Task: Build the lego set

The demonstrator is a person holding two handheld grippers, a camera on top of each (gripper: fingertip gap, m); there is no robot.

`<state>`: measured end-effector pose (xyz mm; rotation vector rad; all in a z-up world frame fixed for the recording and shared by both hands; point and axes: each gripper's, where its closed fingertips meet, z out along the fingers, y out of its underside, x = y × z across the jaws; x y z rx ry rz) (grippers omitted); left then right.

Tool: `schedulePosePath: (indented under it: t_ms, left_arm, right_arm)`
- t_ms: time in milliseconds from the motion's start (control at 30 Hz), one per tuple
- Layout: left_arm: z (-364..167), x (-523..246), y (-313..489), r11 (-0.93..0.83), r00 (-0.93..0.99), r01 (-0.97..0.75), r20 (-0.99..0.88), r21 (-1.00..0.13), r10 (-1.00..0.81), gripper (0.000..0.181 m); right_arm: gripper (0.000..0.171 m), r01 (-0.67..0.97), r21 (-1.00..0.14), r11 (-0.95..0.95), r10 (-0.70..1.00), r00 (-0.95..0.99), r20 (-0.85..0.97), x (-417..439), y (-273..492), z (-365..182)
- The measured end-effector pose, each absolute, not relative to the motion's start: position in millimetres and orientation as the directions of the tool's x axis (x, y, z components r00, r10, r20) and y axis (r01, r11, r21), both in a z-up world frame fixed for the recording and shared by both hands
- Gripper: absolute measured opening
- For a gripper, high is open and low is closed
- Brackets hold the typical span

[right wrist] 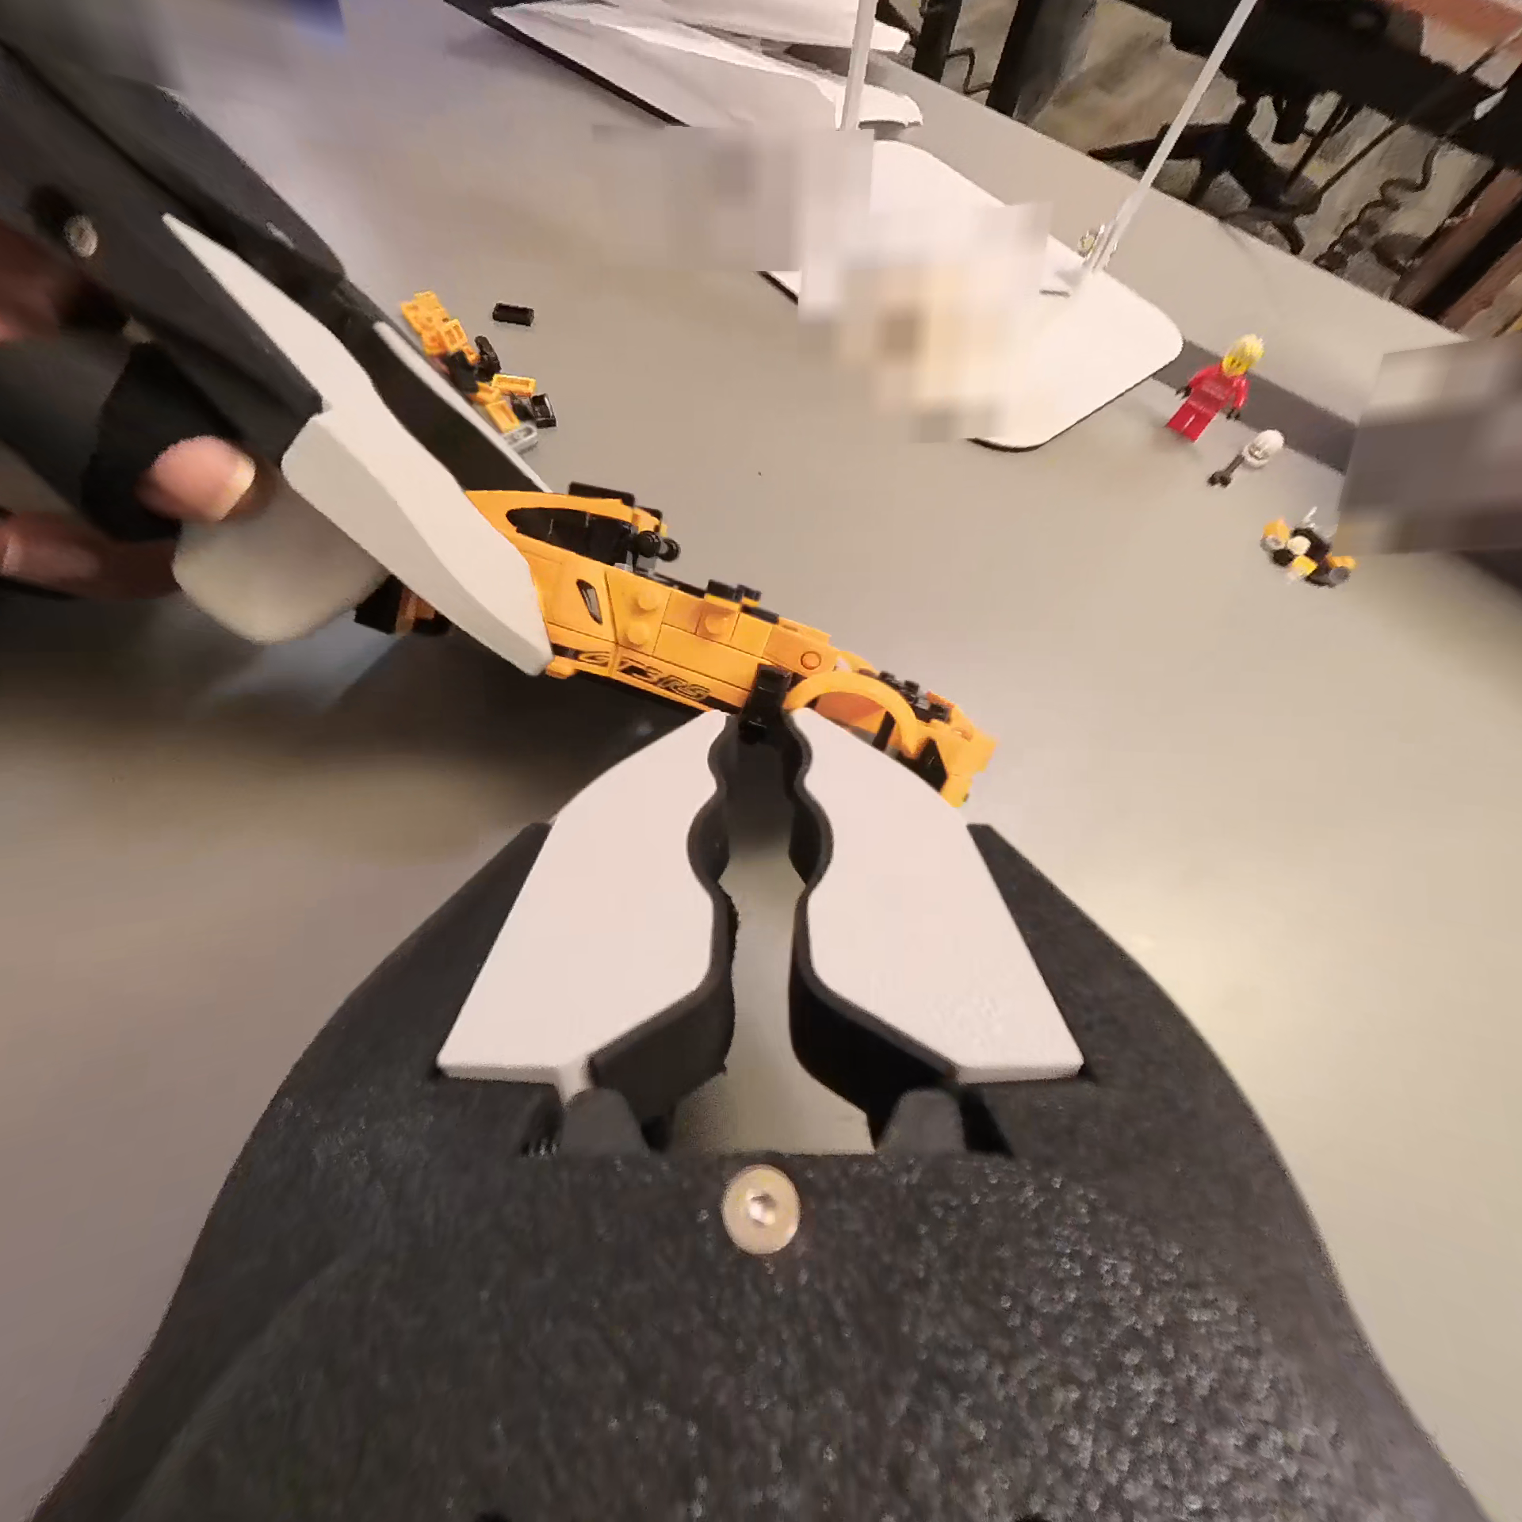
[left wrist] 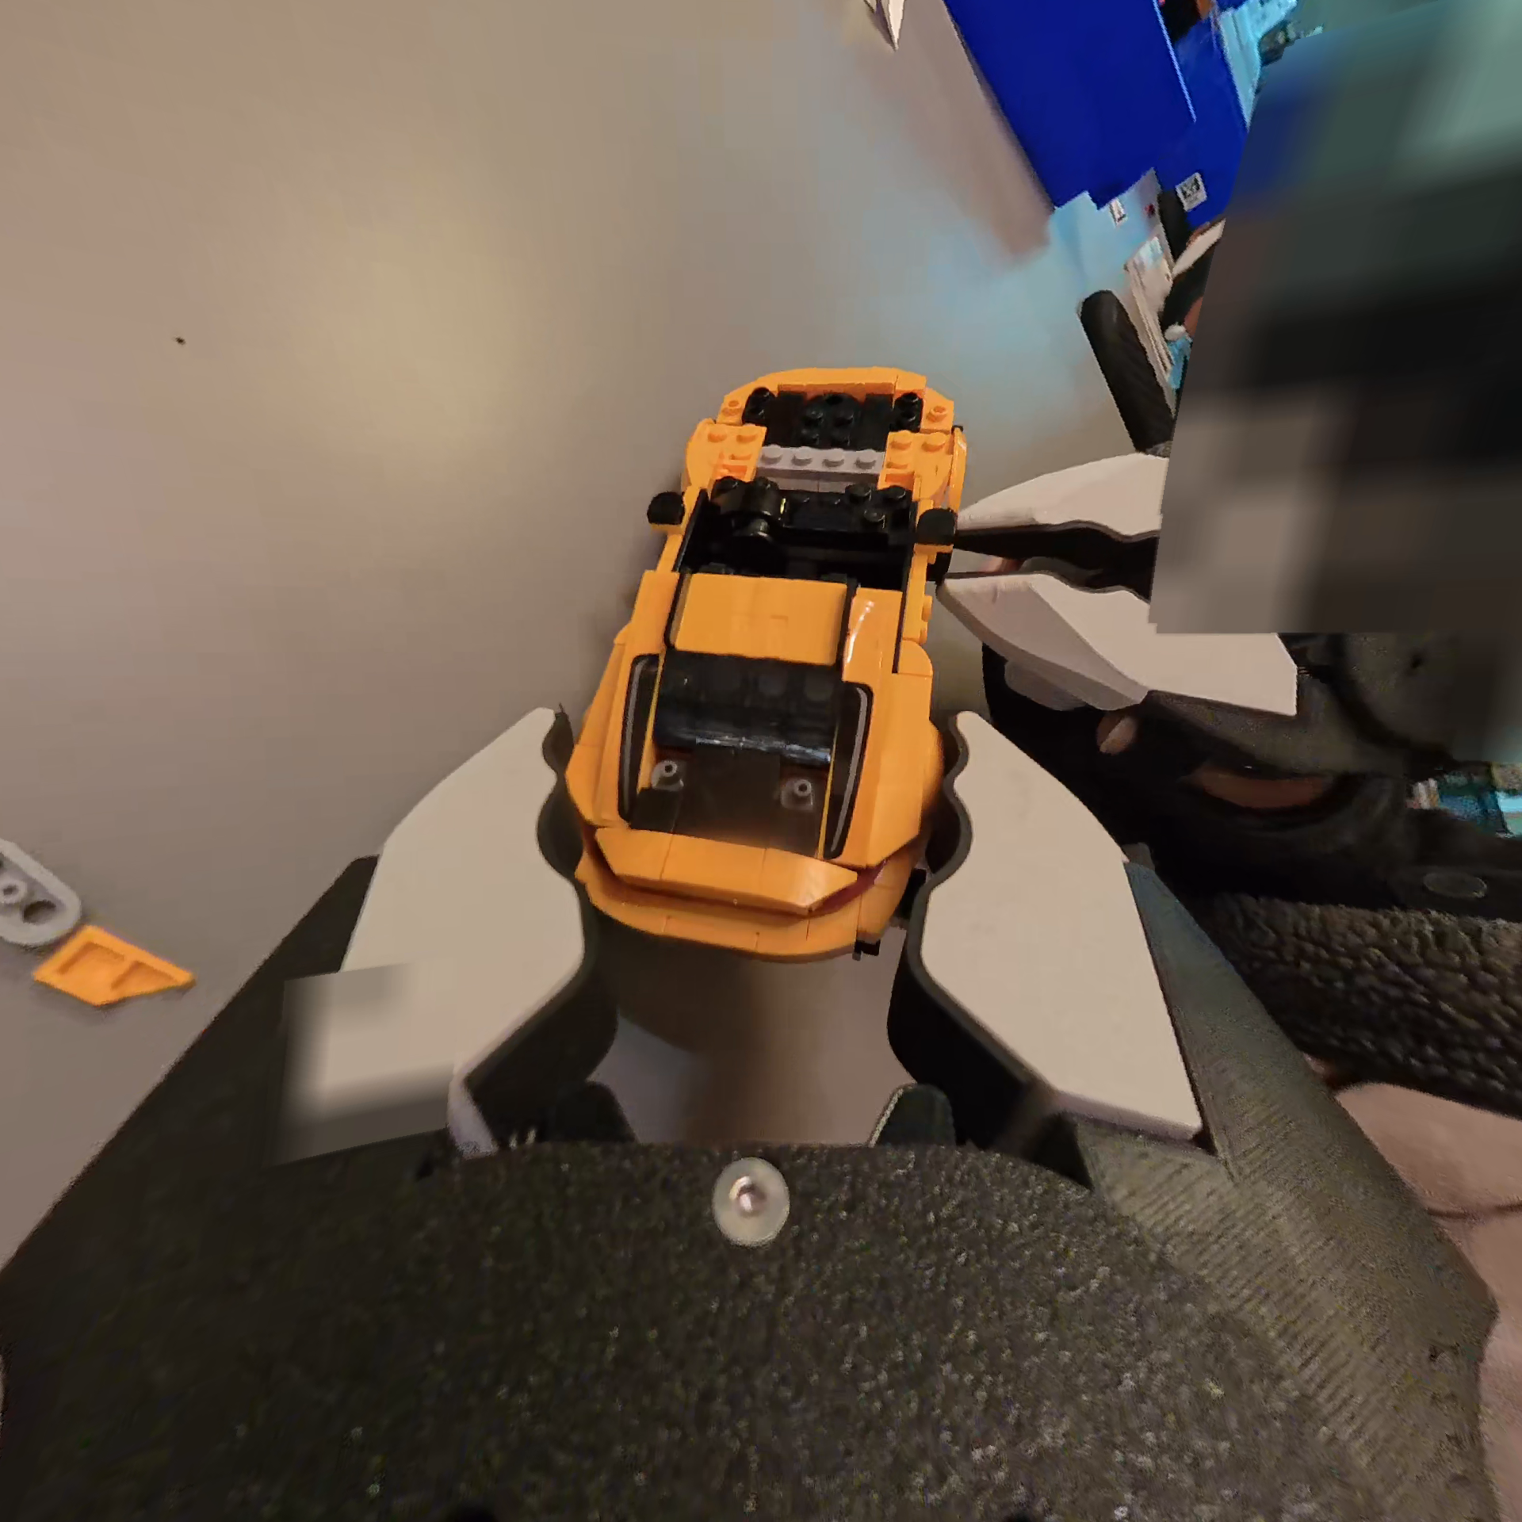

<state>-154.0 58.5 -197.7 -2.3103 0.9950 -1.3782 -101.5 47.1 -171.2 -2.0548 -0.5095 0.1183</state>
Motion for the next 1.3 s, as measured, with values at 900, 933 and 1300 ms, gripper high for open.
schedulePosePath:
  t_ms: [900, 933, 1300]
  left_arm:
    - [-209.3, -153.5, 51.0, -0.518, 0.404, -0.472, 0.347, -0.714, -0.846, 0.082]
    - [-209.6, -153.5, 51.1, -0.514, 0.405, -0.474, 0.341, -0.715, -0.848, 0.082]
    - [-210.9, -153.5, 50.7, -0.484, 0.409, -0.489, 0.3, -0.726, -0.862, 0.082]
  right_arm:
    - [0.006, -0.01, -0.798, -0.603, 0.256, 0.945, -0.205, -93.5, 52.2, -191.1]
    - [0.006, -0.017, -0.795, -0.607, 0.254, 0.943, -0.214, -93.4, 52.1, -191.5]
    - [0.006, -0.108, -0.767, -0.632, 0.217, 0.926, -0.309, -91.7, 52.8, -193.8]
